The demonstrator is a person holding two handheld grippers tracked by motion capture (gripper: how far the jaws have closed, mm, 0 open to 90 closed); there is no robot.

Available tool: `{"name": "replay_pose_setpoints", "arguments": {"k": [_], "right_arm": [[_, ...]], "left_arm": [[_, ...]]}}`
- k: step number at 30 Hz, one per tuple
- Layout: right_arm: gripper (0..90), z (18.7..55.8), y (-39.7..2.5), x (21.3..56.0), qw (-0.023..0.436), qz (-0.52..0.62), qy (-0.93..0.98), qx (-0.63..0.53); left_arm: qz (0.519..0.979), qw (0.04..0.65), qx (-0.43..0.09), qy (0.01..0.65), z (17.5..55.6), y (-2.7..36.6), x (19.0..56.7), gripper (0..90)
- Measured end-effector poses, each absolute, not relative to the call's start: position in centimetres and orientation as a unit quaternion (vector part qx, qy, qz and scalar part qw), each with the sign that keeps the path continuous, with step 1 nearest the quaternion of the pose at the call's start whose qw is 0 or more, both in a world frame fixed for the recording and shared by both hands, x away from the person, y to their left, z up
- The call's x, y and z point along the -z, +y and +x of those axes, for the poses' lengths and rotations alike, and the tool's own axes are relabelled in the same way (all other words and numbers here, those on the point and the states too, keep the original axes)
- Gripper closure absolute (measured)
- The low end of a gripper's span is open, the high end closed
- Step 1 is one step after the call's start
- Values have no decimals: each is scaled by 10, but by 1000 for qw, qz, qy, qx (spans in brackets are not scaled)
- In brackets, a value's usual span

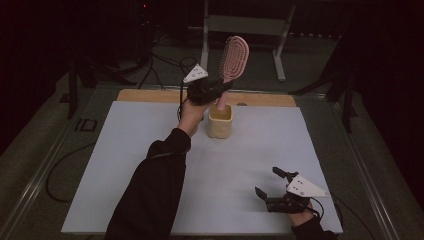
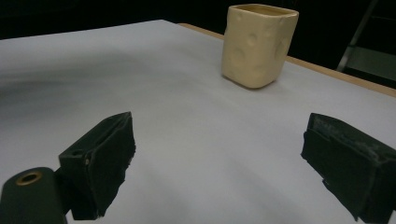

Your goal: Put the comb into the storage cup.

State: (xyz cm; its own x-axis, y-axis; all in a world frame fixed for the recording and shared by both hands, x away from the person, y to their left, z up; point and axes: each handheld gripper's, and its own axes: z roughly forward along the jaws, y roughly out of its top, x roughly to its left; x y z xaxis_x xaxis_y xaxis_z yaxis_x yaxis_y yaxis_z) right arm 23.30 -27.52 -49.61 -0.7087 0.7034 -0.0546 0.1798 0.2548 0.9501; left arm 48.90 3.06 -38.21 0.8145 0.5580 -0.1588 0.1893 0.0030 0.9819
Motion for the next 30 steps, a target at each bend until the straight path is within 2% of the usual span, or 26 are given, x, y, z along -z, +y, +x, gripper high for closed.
{"name": "replay_pose_setpoints", "arguments": {"k": [11,30], "right_arm": [[93,233,-276,497,241,296,753,-537],[93,233,-276,498,237,293,754,-538]], "left_arm": [[698,653,-138,260,500,26,399,700],[688,651,-147,285,503,32,439,700]]}}
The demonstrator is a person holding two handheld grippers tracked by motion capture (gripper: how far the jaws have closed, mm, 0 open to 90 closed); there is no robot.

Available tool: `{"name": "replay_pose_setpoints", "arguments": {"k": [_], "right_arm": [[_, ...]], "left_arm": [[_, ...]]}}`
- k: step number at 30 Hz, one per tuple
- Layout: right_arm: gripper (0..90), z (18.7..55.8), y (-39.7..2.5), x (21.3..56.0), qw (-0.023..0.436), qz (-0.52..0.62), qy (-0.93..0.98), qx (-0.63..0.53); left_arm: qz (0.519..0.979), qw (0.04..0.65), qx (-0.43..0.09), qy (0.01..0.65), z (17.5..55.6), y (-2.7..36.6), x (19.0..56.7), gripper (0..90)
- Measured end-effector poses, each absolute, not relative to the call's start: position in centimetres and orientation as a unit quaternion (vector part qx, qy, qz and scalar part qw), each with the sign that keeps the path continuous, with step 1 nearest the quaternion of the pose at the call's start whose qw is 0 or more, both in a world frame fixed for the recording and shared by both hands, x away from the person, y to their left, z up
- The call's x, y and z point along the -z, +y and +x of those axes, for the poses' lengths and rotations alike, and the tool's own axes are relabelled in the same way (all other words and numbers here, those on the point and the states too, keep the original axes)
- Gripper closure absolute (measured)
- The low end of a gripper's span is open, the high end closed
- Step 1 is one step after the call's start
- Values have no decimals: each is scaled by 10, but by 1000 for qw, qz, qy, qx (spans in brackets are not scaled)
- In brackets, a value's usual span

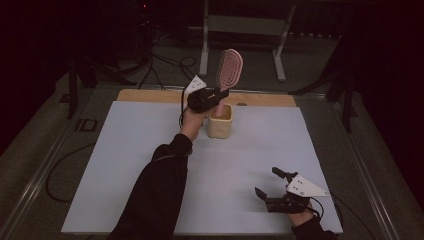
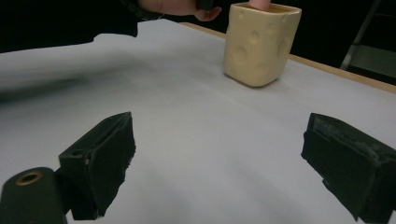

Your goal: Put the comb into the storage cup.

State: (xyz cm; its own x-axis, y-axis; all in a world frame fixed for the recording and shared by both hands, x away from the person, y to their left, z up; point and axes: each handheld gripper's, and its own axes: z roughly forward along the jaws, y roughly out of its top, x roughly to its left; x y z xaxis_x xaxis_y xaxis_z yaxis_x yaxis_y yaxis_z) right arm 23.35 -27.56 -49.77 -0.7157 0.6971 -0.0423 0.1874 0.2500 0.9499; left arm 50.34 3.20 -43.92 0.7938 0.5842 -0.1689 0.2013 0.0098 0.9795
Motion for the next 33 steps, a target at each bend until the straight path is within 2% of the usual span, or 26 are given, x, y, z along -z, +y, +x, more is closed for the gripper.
{"name": "replay_pose_setpoints", "arguments": {"k": [12,30,31,33], "right_arm": [[93,234,-275,498,236,294,755,-537],[93,233,-275,498,236,292,755,-538],[93,233,-275,498,236,292,755,-538],[93,233,-274,498,236,291,755,-538]], "left_arm": [[708,625,-133,300,496,31,453,699],[752,567,-164,293,491,23,457,689],[753,567,-156,295,492,24,457,679],[756,560,-155,302,493,24,456,547]]}}
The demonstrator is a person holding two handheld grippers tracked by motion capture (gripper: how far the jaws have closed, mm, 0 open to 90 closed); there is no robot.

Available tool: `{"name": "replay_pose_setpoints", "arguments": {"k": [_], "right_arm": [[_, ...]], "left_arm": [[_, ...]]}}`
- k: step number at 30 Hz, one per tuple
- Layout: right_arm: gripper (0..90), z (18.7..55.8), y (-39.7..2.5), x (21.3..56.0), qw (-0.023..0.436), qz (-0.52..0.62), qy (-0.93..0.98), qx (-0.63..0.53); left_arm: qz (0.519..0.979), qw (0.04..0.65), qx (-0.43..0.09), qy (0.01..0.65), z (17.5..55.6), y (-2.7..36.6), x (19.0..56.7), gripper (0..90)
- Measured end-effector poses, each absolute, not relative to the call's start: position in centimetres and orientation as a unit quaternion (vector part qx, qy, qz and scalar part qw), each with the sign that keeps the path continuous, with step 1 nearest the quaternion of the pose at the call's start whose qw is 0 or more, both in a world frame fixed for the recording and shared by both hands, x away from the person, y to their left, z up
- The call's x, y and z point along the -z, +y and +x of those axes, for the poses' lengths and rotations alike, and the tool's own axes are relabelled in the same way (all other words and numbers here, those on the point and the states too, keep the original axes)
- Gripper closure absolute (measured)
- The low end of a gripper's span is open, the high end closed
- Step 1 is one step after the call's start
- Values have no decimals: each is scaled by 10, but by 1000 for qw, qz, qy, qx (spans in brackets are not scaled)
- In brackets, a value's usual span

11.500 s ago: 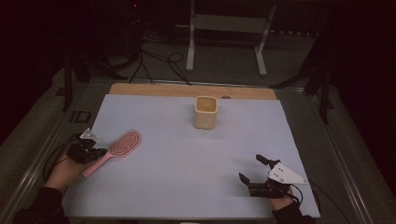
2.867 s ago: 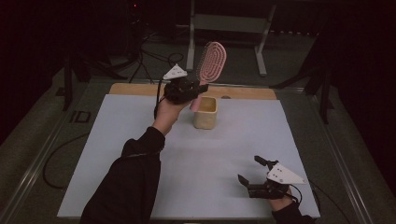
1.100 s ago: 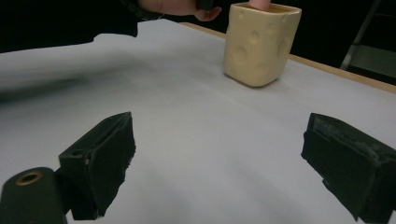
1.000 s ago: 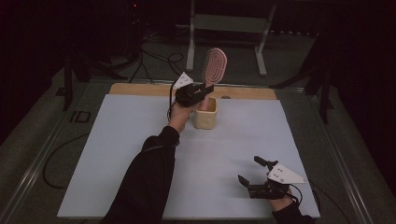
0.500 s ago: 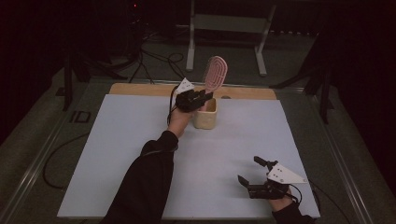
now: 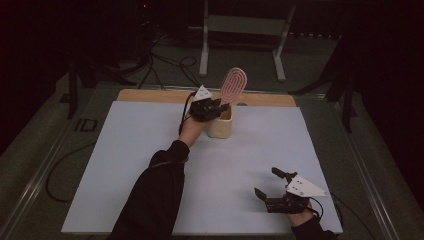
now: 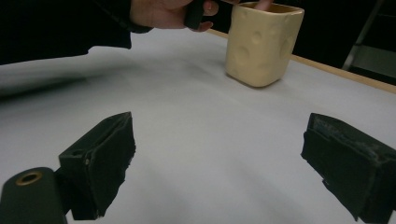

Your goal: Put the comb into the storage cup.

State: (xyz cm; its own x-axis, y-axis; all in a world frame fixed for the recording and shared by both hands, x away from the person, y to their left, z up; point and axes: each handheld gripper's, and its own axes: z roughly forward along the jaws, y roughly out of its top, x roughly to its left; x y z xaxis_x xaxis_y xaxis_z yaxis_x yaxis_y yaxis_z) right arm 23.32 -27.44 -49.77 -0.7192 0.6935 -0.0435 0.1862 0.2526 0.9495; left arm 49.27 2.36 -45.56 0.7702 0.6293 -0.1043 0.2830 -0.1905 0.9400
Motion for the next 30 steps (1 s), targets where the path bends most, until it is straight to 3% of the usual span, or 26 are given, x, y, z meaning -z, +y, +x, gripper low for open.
{"name": "replay_pose_setpoints", "arguments": {"k": [1,5,8,12,30], "right_arm": [[93,233,-274,498,236,291,755,-538],[93,233,-274,497,236,290,755,-538],[93,232,-274,497,236,291,755,-539],[93,233,-274,497,236,291,755,-539],[93,233,-275,497,238,293,753,-538]], "left_arm": [[756,554,-153,313,493,24,455,547],[752,552,-125,339,497,28,451,289],[760,555,-107,320,497,32,450,124],[769,548,-103,312,497,32,447,0],[800,526,-74,277,489,34,435,0]]}}
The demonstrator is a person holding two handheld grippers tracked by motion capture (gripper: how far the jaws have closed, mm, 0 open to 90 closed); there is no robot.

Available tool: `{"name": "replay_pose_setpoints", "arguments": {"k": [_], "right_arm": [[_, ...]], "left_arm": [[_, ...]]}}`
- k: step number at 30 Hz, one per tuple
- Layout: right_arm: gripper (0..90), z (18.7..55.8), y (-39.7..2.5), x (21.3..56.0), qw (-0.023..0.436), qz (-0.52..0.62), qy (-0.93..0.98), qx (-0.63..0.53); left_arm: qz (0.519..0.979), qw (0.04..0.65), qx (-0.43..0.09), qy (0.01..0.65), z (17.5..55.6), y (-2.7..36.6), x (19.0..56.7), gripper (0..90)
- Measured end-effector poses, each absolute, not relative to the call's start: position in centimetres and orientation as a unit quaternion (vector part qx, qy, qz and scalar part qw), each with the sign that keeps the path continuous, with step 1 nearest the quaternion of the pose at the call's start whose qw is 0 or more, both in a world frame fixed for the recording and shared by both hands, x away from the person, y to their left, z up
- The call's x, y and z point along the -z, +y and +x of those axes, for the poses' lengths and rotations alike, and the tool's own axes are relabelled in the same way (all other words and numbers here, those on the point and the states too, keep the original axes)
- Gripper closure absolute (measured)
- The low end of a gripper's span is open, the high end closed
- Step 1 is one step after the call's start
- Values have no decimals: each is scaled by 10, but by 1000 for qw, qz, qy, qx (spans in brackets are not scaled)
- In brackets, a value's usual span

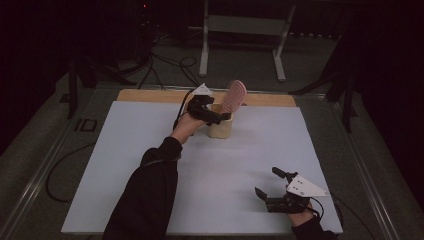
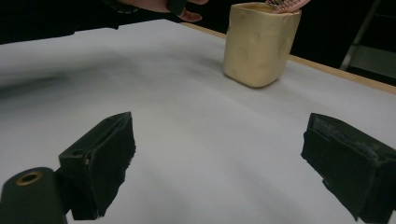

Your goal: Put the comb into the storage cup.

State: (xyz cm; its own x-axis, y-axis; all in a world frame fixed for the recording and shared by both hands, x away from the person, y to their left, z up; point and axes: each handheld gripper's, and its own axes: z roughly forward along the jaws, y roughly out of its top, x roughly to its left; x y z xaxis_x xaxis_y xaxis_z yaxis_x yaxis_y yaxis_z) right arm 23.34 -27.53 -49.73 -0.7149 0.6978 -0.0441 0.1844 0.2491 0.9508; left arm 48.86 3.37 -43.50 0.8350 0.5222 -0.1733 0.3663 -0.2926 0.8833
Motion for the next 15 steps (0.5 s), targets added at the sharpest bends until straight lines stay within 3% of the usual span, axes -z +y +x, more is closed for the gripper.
{"name": "replay_pose_setpoints", "arguments": {"k": [15], "right_arm": [[93,234,-274,498,240,294,755,-534]], "left_arm": [[811,520,-64,261,475,57,425,0]]}}
